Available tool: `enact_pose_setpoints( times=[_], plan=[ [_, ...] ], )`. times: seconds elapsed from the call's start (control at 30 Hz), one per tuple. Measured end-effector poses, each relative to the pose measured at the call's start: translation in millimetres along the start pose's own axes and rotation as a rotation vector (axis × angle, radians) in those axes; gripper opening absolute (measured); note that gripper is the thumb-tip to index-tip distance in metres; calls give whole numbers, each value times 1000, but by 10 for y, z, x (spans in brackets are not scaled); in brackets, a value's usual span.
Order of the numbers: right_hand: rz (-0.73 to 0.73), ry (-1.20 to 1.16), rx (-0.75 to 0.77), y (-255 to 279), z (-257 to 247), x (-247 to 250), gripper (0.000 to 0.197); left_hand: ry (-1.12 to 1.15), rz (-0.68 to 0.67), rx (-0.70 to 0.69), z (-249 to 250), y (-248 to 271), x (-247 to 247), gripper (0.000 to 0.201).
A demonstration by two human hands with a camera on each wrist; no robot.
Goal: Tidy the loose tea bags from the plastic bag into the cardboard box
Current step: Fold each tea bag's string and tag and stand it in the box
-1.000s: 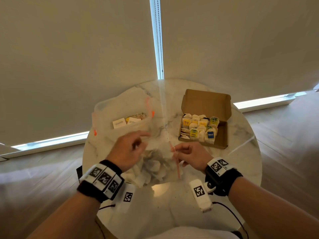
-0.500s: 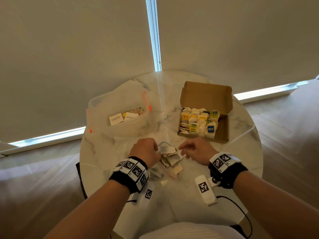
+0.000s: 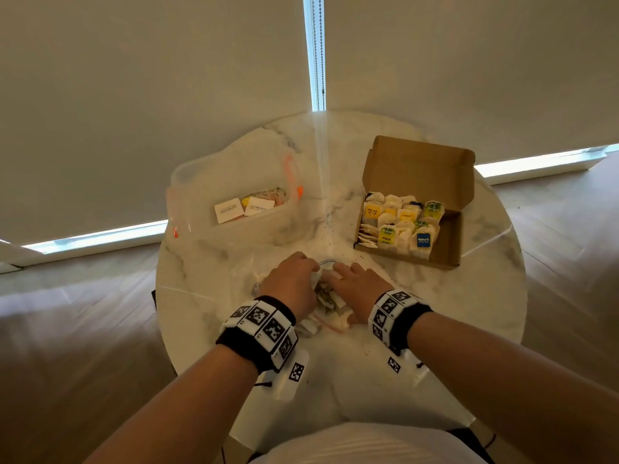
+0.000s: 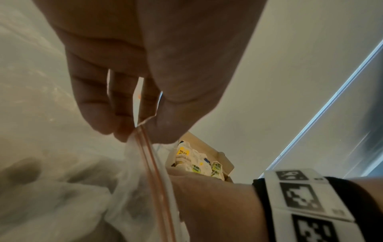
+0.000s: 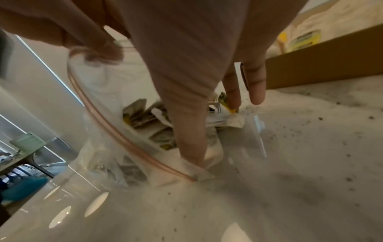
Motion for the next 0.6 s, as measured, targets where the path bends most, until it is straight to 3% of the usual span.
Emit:
enact_pose_setpoints(
  times=[0.13, 0.3, 0.43, 0.53, 0.6],
  plan=[
    [-26, -57, -39, -94, 24, -110, 110, 20, -10, 6, 14, -20, -31, 47],
    [94, -182, -4, -156, 58, -56, 57, 32, 1, -4, 21, -53, -13, 45],
    [70, -284, -23, -139, 144, -58, 42, 51, 20, -6, 4, -60, 7, 43],
    [134, -381, -7, -34, 159, 52, 7, 55, 25, -1, -30, -42, 4, 42],
    [202, -448, 2, 94, 187, 173, 3, 58, 32, -4, -53, -22, 2, 42]
  ],
)
Point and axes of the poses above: each hand's wrist, its own y-axis away from the middle knuckle, its own x-axis out of the back of the hand, z = x × y, the point moved 9 cm from there along -y, towards the middle knuckle, and after that the axes turned 10 degrees about -y, right-handed, at the moved point
